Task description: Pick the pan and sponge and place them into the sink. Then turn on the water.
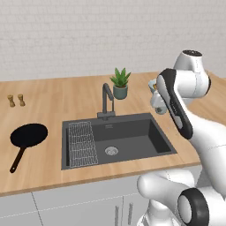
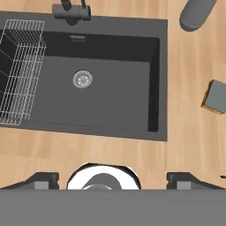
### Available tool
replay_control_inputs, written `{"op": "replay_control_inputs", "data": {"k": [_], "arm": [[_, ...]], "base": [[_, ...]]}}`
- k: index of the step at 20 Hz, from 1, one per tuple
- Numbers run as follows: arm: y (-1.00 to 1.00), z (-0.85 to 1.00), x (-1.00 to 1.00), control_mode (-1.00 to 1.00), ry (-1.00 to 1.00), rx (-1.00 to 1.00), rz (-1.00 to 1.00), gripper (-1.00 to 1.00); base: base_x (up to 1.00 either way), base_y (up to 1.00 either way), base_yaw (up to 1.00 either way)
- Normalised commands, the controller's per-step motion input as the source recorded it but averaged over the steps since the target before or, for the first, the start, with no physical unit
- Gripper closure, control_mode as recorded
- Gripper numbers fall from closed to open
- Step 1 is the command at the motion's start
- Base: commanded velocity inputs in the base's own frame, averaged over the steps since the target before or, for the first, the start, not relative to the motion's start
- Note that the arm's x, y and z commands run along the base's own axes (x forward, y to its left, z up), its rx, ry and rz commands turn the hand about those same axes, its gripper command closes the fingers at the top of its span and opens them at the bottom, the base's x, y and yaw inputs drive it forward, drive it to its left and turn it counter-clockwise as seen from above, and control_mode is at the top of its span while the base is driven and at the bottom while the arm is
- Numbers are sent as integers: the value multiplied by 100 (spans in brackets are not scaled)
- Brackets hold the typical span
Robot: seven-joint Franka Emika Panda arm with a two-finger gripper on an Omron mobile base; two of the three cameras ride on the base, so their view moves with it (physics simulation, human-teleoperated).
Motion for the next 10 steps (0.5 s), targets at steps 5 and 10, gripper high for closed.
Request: {"op": "replay_control_inputs", "data": {"k": [5, 10], "arm": [[-100, -14, -4, -100, 6, 14, 1, -100], [-91, -6, 3, -100, 14, 17, 2, -100]], "base": [[0, 0, 0], [0, 0, 0]]}}
